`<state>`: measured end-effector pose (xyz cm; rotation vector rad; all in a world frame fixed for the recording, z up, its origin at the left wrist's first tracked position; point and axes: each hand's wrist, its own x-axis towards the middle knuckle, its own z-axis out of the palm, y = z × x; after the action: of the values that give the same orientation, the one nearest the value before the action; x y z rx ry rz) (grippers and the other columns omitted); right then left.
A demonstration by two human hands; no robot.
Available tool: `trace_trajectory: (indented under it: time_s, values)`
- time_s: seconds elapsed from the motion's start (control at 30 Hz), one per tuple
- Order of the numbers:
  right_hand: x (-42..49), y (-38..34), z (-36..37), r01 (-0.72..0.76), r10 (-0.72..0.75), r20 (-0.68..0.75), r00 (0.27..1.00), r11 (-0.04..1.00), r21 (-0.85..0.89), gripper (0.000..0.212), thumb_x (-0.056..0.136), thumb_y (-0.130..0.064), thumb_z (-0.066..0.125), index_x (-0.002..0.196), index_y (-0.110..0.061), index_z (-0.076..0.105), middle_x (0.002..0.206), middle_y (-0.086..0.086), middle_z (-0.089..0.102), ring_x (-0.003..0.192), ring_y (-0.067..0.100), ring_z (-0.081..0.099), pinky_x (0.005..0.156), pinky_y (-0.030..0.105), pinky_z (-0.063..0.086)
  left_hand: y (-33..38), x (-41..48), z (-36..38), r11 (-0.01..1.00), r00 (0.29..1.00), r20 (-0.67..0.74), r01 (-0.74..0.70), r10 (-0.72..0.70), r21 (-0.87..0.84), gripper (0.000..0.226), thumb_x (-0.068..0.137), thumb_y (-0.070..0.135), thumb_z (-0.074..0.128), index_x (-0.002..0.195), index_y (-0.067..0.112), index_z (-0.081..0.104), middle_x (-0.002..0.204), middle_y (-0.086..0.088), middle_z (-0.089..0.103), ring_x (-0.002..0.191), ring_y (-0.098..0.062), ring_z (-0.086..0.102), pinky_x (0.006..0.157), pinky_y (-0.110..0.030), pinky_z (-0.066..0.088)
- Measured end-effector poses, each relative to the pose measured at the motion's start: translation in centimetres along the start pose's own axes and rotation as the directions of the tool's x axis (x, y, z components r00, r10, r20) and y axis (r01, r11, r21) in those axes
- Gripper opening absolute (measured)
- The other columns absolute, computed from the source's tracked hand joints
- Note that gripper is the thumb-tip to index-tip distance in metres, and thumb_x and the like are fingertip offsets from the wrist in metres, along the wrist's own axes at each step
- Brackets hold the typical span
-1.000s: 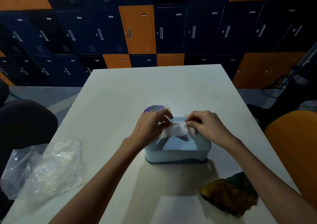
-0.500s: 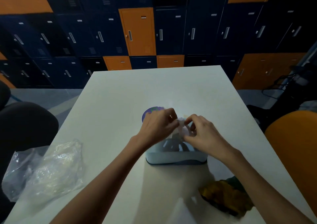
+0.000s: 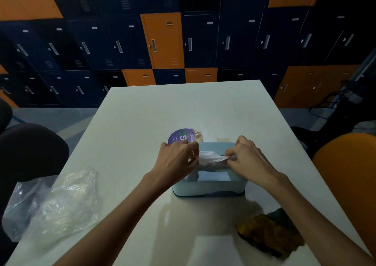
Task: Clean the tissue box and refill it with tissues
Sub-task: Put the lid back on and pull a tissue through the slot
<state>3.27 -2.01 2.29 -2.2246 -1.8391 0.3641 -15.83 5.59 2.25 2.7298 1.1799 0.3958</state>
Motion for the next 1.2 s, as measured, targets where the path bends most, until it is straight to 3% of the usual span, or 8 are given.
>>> trace_trajectory:
  time_s: [0.2,0.5,0.7,0.8,0.9,1.0,1.1,1.2]
  values:
    - [0.2,-0.5,-1.0,-0.055,0.038,0.118,0.992,0.988,0.142,0.023,0.085,-0.041,0.063,0.096,-0.024,0.074,0.095,-0.001,0.045,0.091,0.019,0.054,0.074,0.032,0.047,0.4,1.4,-0.5,0.992,0.987,0.123,0.115,-0.107,-0.059,0.021,0.092,0.028,0.044,0.098,0.026,0.065,0.098,0.006,0.071,0.089,-0.021,0.062,0.076,-0.032,0.029]
    - [0.6,-0.7,-0.4,0.075,-0.088,-0.035,0.996,0.96,-0.271,0.019,0.092,-0.031,0.056,0.102,-0.033,0.072,0.095,-0.002,0.038,0.1,0.022,0.043,0.081,0.036,0.029,-1.0,-0.6,-0.2,0.974,0.999,0.018,0.032,-0.037,0.223,0.022,0.089,0.048,0.049,0.098,0.028,0.052,0.096,0.008,0.061,0.091,-0.021,0.058,0.077,-0.034,0.031]
    - [0.8,-0.3,-0.8,0.038,-0.033,0.037,0.999,0.99,-0.134,0.014,0.088,-0.034,0.063,0.096,-0.03,0.073,0.094,-0.002,0.04,0.099,0.021,0.045,0.079,0.035,0.028,-1.6,1.8,-2.7,0.984,0.929,0.352,0.153,-0.113,-0.088,0.011,0.086,0.029,0.055,0.086,0.033,0.066,0.088,0.012,0.069,0.09,-0.013,0.063,0.078,-0.031,0.045]
    - [0.9,-0.2,-1.0,0.006,-0.003,0.065,0.998,0.999,-0.049,0.011,0.084,-0.034,0.065,0.075,-0.029,0.068,0.089,-0.002,0.043,0.09,0.02,0.047,0.077,0.035,0.031,-2.5,2.6,-2.9,0.856,0.862,0.495,0.335,-0.11,-0.394,0.01,0.083,0.029,0.06,0.084,0.025,0.069,0.088,-0.001,0.067,0.084,-0.015,0.059,0.072,-0.025,0.047]
    - [0.9,0.2,-1.5,-0.006,0.006,0.104,0.995,1.0,-0.003,0.024,0.081,-0.03,0.064,0.06,-0.019,0.06,0.078,-0.001,0.05,0.08,0.021,0.053,0.072,0.034,0.034,-2.9,1.9,-2.4,0.792,0.881,0.452,0.373,-0.139,-0.484,0.019,0.082,0.038,0.067,0.089,0.02,0.07,0.087,0.0,0.068,0.081,-0.015,0.059,0.072,-0.027,0.047]
    - [0.6,0.2,-2.4,0.019,-0.019,0.125,0.992,1.0,-0.001,0.013,0.081,-0.035,0.065,0.083,-0.024,0.071,0.091,-0.002,0.055,0.089,0.018,0.052,0.078,0.036,0.034,-2.5,0.0,-1.4,0.889,0.924,0.311,0.323,-0.222,-0.325,0.027,0.081,0.048,0.068,0.093,0.026,0.062,0.087,0.01,0.066,0.085,-0.013,0.062,0.076,-0.032,0.051]
    - [0.2,-0.3,-2.3,0.084,-0.079,0.084,0.993,0.995,-0.057,0.034,0.082,-0.052,0.062,0.111,-0.036,0.063,0.109,-0.004,0.049,0.104,0.016,0.045,0.087,0.037,0.031,-1.2,-1.6,-0.6,0.945,0.945,0.158,0.306,-0.287,-0.114,0.043,0.075,0.066,0.061,0.088,0.026,0.053,0.087,0.013,0.061,0.085,-0.015,0.06,0.072,-0.034,0.046]
    - [0.5,-1.4,-0.9,0.164,-0.17,-0.045,0.984,0.98,-0.11,0.035,0.084,-0.06,0.055,0.11,-0.037,0.063,0.108,-0.007,0.051,0.105,0.014,0.046,0.089,0.037,0.03,0.7,-1.5,0.4,0.956,0.953,0.077,0.295,-0.294,0.002,0.06,0.07,0.083,0.049,0.09,0.026,0.049,0.087,0.01,0.053,0.082,-0.017,0.054,0.071,-0.033,0.039]
